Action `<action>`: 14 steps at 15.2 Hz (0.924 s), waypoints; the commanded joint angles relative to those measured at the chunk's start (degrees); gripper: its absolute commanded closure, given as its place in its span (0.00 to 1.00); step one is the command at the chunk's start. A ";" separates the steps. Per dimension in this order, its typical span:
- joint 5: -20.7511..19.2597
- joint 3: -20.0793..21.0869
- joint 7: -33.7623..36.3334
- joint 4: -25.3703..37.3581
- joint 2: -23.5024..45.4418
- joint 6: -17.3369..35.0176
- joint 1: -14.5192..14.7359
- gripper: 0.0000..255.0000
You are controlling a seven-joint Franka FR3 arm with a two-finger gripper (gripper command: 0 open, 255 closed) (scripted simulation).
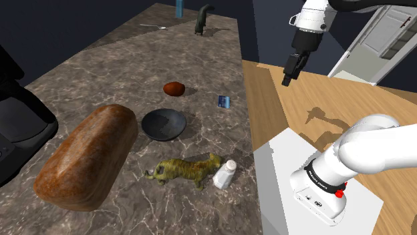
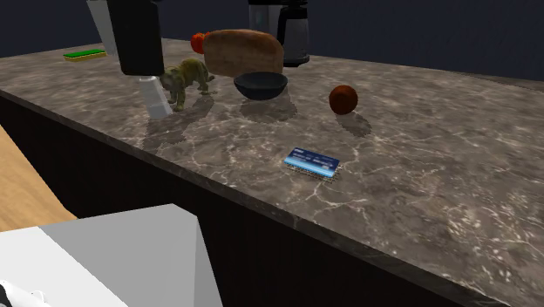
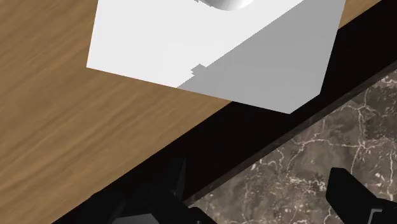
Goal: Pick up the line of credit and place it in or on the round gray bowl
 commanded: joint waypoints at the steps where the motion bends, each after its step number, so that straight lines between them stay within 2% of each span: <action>1: 0.00 0.00 0.00 0.00 0.00 0.00 0.00 0.00; 8: 7.38 5.17 18.22 7.77 18.92 4.08 -2.27 0.00; 14: 12.21 6.67 32.11 15.99 35.05 7.16 -3.61 0.00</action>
